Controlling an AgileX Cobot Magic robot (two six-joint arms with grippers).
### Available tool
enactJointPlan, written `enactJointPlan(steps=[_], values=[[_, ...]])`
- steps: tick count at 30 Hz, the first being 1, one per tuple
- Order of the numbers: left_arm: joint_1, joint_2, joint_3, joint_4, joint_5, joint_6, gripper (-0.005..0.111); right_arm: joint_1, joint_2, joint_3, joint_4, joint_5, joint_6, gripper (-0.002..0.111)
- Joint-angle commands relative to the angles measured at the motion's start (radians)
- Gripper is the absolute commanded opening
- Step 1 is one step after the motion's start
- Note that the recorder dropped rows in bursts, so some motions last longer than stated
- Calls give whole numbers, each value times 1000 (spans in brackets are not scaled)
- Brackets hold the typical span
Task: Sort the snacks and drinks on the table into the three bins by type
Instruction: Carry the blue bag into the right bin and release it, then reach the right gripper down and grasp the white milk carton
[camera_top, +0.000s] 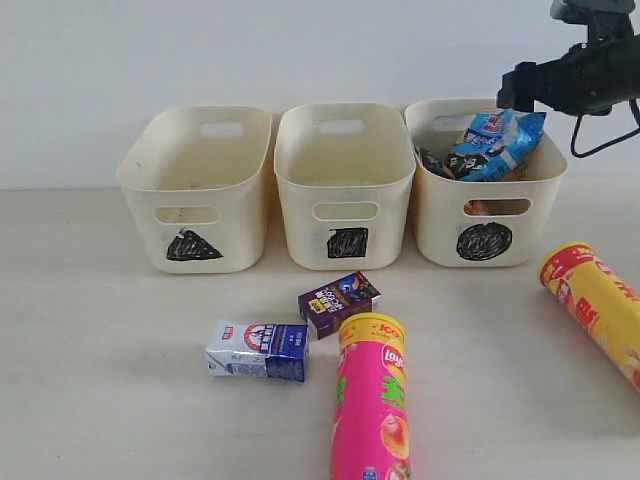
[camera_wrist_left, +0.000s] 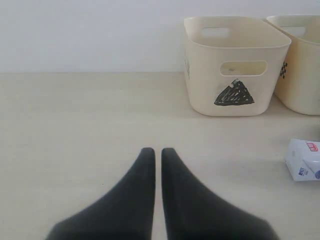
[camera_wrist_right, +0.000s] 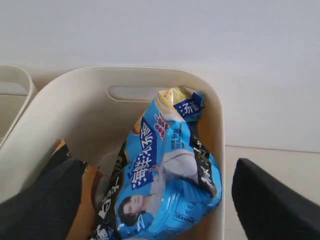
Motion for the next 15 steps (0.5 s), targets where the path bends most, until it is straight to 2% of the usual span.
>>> enactJointPlan(steps=[1, 7, 10, 15], values=[[3, -4, -3, -1, -6, -6, 4, 0, -23, -5, 2, -7, -11, 76], [3, -4, -3, -1, -8, -6, 4, 0, -98, -5, -35, 74, -11, 74], [3, -4, -3, -1, -8, -6, 4, 8, -150, -5, -105, 158, -8, 61], [3, -4, -3, -1, -8, -6, 4, 74, -224, -5, -401, 284, 100, 47]])
